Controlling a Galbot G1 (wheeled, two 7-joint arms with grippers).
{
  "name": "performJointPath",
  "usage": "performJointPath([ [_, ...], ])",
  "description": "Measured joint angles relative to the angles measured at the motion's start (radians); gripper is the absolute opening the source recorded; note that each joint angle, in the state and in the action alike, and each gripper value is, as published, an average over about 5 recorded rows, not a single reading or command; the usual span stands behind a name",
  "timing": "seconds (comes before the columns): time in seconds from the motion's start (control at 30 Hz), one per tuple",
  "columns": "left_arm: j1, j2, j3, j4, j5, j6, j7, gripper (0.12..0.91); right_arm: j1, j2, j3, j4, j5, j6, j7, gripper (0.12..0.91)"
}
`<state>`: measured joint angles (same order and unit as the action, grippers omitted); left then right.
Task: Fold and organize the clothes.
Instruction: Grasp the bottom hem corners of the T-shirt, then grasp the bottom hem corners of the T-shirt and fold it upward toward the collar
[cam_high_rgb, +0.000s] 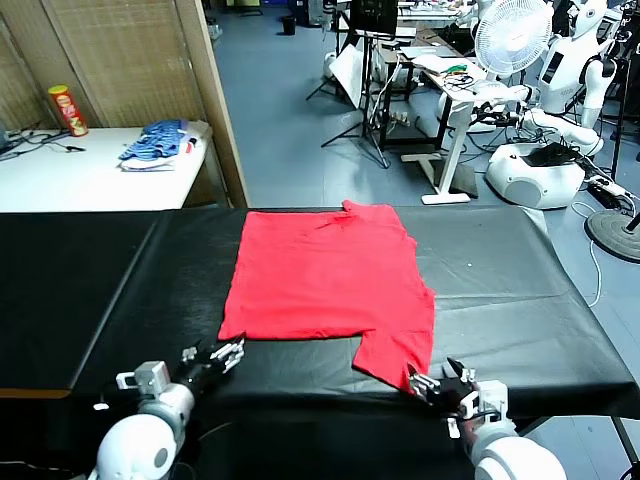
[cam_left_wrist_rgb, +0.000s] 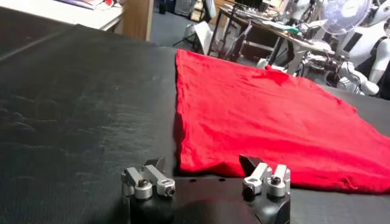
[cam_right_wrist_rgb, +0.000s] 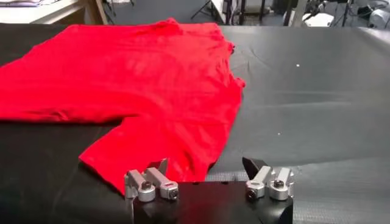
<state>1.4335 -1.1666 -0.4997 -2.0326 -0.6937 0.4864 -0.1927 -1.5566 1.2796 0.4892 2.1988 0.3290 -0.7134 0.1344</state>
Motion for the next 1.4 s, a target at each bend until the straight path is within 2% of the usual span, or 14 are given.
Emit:
performJointPath([
  [0.07,-0.001,0.000,0.001,0.003,0.001,0.000,0.000,0.798,0.000,0.002,-0.003,-0.004,-0.001,0.001,0.000,0.508],
  [0.17,-0.003,-0.002,0.005,0.012,0.003,-0.003,0.001,0.751,0.001,0.007,-0.011,-0.010,-0.006,0.004,0.000,0.343],
  [0.23,-0.001,-0.003,0.008,0.017,0.008,-0.005,0.004,0.659,0.001,0.010,-0.015,-0.010,-0.009,0.005,0.000,0.245],
  [0.33,0.002,-0.005,0.014,0.022,0.018,-0.007,0.008,0.493,-0.003,0.012,-0.018,-0.006,-0.010,0.004,0.003,0.154],
  [0.47,0.003,-0.010,0.018,0.025,0.023,-0.009,0.008,0.275,-0.017,0.012,-0.017,0.012,-0.002,0.001,0.014,0.122],
  [0.57,0.008,-0.011,0.019,0.023,0.028,-0.008,0.008,0.153,-0.034,0.010,-0.010,0.034,0.000,-0.007,0.028,0.122],
  [0.63,0.013,-0.011,0.019,0.016,0.032,-0.007,0.008,0.127,-0.051,0.007,-0.001,0.054,0.000,-0.015,0.038,0.122],
  [0.77,0.033,-0.007,0.015,-0.011,0.036,-0.003,0.001,0.126,-0.098,-0.005,0.024,0.105,0.000,-0.023,0.047,0.122],
  [0.97,0.095,0.010,-0.009,-0.081,0.043,0.002,-0.026,0.126,-0.135,-0.035,0.080,0.158,0.025,-0.007,0.026,0.122],
  [1.17,0.153,0.032,-0.036,-0.162,0.009,-0.014,-0.025,0.126,-0.058,-0.060,0.094,0.107,0.065,0.093,-0.009,0.122],
  [1.4,0.088,0.005,-0.017,-0.164,0.017,-0.053,-0.026,0.126,0.117,-0.059,0.064,-0.059,0.067,0.199,-0.040,0.122],
])
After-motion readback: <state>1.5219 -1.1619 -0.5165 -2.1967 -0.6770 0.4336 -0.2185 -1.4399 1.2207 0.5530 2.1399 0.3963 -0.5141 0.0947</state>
